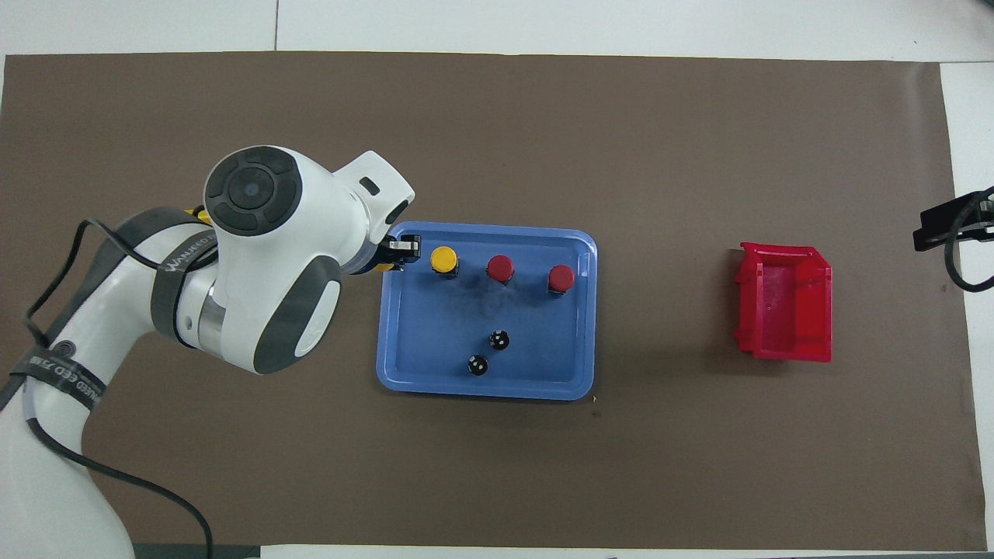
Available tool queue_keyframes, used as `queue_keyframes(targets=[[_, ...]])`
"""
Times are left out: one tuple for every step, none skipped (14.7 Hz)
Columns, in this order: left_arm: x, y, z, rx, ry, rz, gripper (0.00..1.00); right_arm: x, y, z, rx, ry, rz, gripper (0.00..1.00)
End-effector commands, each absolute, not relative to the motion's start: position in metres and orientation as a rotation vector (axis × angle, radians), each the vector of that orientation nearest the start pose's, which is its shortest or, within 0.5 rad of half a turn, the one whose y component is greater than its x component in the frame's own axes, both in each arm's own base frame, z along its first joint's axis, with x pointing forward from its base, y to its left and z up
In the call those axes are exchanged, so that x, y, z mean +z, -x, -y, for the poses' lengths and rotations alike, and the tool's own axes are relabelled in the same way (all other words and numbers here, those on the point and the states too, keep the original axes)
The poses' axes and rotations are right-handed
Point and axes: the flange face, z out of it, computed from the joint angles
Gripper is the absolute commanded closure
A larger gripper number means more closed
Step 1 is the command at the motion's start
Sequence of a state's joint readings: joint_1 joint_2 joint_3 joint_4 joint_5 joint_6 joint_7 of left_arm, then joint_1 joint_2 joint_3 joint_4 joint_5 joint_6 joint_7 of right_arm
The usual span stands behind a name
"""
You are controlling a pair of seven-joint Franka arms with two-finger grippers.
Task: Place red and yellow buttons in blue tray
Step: 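Place the second yellow button in the tray while the right gripper withdraws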
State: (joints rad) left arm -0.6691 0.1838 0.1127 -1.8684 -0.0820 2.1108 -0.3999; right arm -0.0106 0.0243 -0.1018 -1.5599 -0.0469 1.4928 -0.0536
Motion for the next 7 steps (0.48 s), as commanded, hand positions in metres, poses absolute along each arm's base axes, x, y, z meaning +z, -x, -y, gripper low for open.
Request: queue_keyframes(targets=[[0.404,-0.513,0.340,-0.065,3.225,-0.182,0.98,0.609,-0.546,0.066,0.150,3.189,-0.054,0.00],[0.403,-0.513,0.339,-0.063,3.224,-0.185,0.98,0.609,-0.546,0.064,0.152,3.188,-0.052,0.00],[0.401,-0.512,0.338,-0.058,3.223,-0.186,0.98,0.611,-0.545,0.062,0.150,3.189,-0.049,0.00],[0.398,-0.511,0.336,-0.056,3.223,-0.181,0.98,0.611,-0.545,0.061,0.152,3.189,-0.052,0.00],[0.392,-0.511,0.332,-0.056,3.221,-0.180,0.98,0.611,-0.545,0.060,0.156,3.189,-0.052,0.00],[0.388,-0.511,0.328,-0.070,3.224,-0.175,0.98,0.612,-0.545,0.059,0.152,3.189,-0.050,0.00],[0.385,-0.511,0.327,-0.073,3.224,-0.174,0.98,0.613,-0.546,0.058,0.144,3.190,-0.050,0.00]])
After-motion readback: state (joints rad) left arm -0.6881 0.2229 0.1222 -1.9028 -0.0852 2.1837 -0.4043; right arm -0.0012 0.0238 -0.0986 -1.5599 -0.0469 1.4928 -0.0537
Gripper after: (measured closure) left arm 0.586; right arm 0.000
